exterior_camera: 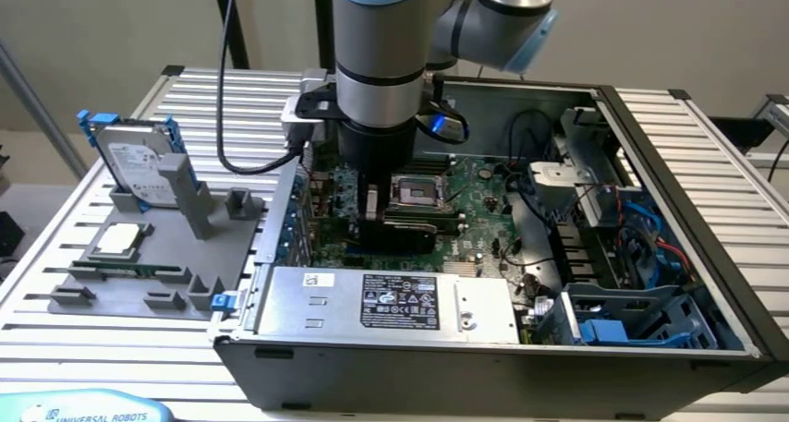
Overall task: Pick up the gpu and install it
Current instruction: 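Insert the gpu into the slot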
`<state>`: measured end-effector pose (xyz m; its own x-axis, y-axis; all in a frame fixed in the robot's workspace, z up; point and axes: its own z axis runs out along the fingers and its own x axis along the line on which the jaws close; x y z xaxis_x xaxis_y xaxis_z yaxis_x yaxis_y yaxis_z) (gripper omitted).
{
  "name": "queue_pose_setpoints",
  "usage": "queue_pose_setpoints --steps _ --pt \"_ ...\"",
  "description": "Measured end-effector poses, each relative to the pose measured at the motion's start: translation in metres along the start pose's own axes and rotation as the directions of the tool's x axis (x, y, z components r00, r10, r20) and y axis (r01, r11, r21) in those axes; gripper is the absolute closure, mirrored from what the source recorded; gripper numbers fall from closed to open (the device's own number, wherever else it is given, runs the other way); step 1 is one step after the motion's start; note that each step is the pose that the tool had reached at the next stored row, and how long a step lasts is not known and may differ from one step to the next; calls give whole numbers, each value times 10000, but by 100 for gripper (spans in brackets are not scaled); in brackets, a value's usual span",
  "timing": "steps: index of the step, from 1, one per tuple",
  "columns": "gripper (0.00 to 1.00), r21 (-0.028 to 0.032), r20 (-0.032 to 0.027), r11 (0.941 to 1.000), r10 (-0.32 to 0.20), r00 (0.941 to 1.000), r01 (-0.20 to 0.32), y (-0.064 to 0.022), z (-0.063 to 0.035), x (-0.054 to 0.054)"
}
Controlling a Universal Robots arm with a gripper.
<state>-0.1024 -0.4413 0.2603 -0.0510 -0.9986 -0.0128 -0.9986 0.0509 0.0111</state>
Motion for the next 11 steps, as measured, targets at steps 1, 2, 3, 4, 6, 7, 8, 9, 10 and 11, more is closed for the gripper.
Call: queue_pose_setpoints --steps 1,2,3,4,6,7,8,9,10,11 --pt "66 0 1 10000 0 10000 0 1 -45 -1" --pt "66 0 0 10000 0 10000 0 1 -90 -1" --pt "66 0 1 10000 -1 10000 1 1 -135 -2" --pt "66 0 0 10000 0 10000 0 2 -180 -2" --pt "66 1 1 10000 0 10000 0 3 -270 -4" --pt "66 -1 -2 10000 0 10000 0 3 -308 -4" --pt "66 1 1 10000 -1 10000 1 4 -338 -4" --pt "68 0 1 10000 0 10000 0 4 -357 -5" --pt "75 0 0 10000 -1 10000 1 4 -365 -5" --pt "81 1 2 10000 -1 10000 1 4 -367 -5"
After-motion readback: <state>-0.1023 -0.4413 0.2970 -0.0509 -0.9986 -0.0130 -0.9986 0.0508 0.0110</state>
